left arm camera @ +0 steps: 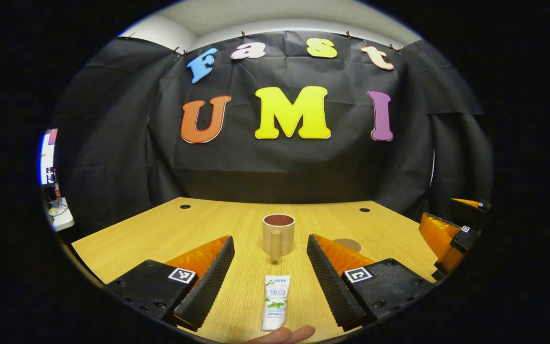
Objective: Put the toothbrush and toothpaste on the desktop into the cup, then pick up the cup and place it on the coaster on the desktop.
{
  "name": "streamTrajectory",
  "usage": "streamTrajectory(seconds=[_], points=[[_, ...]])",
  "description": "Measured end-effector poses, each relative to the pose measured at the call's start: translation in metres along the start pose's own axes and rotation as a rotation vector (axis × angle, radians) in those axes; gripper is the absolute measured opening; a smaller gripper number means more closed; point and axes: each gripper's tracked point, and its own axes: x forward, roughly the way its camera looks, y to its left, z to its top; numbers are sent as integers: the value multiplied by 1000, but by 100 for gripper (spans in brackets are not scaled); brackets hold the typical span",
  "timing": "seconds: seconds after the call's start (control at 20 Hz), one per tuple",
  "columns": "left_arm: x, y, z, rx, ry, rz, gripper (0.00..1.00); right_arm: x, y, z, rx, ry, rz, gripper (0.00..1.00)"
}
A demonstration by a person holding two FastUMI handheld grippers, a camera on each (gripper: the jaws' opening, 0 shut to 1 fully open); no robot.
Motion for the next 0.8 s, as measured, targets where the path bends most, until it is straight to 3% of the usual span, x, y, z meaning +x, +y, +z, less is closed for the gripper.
streamTrajectory(seconds=[0.3, 0.55, 0.8], points=[[2, -4, -75, 10, 214, -16, 98, 4, 1, -29, -16, 63, 6, 94], [0, -7, -133, -30, 445, -34, 98, 9, 4, -54, 43, 152, 38, 95], [-3, -6, -138, -18, 470, -18, 96, 11, -1, -61, 46, 166, 27, 95]])
